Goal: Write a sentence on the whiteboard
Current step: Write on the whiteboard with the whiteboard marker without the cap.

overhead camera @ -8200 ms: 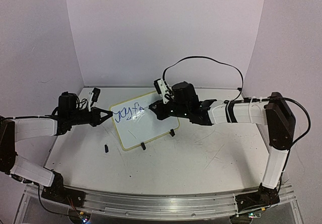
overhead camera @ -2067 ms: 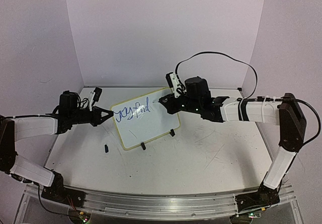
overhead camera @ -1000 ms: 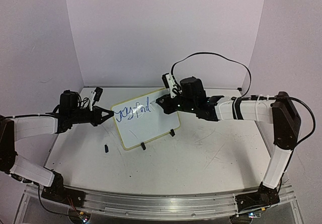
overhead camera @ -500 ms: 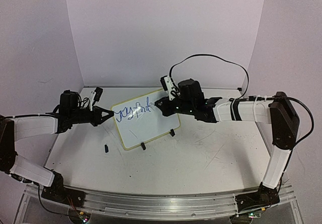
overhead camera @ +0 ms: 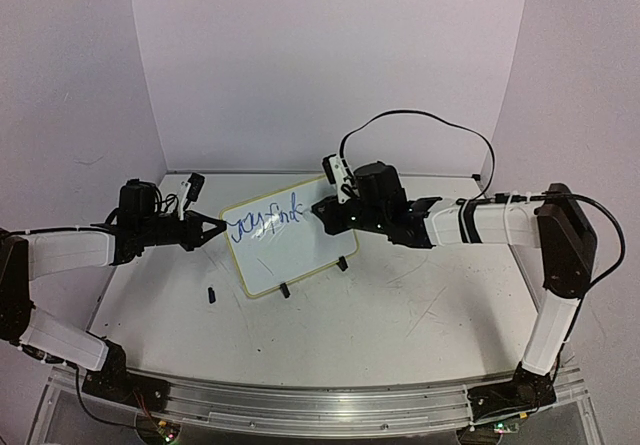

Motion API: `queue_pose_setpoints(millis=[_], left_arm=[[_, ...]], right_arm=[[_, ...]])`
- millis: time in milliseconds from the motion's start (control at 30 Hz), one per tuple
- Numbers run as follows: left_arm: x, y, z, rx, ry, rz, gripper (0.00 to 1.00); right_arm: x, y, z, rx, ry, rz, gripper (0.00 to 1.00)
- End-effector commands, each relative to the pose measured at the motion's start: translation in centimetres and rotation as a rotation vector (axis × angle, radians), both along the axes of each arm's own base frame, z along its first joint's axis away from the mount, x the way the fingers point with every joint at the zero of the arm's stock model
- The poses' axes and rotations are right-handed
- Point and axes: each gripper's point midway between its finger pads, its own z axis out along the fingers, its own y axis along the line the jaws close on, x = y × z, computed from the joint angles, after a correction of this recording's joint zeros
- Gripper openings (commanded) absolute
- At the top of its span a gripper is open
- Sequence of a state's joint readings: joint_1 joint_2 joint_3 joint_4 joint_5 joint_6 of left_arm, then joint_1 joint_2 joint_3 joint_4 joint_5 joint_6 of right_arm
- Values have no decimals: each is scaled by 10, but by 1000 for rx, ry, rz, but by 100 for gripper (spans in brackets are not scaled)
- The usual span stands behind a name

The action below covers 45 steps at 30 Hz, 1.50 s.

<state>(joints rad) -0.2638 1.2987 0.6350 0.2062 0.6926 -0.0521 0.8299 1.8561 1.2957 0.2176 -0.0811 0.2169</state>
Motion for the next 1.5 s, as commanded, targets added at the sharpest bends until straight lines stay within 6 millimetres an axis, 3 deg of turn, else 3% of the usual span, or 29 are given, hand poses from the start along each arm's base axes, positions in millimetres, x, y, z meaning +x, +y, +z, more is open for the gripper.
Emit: queue_pose_setpoints(millis=[0, 233, 667, 1100, 1267, 1367, 1467], left_arm=[[5, 1, -6, 69, -34, 0, 0], [5, 2, -5, 69, -36, 1, 0], [6, 2, -5, 69, -36, 2, 0], [6, 1, -3, 67, -39, 2, 0], [7, 4, -3, 79, -46, 20, 0], [8, 4, -3, 82, -48, 22, 0], [9, 5, -3, 83, -50, 27, 0]], right_arm=[[9, -18, 13, -2, -35, -85, 0], [7, -18, 9, -6, -29, -76, 0], [-10, 2, -3, 5, 13, 8, 0], [-18, 8, 5, 29, 16, 35, 0], [-40, -3, 36, 103, -16, 77, 0], [-59, 6, 23, 112, -1, 163, 0], [-77, 32, 11, 81, 2, 232, 0]])
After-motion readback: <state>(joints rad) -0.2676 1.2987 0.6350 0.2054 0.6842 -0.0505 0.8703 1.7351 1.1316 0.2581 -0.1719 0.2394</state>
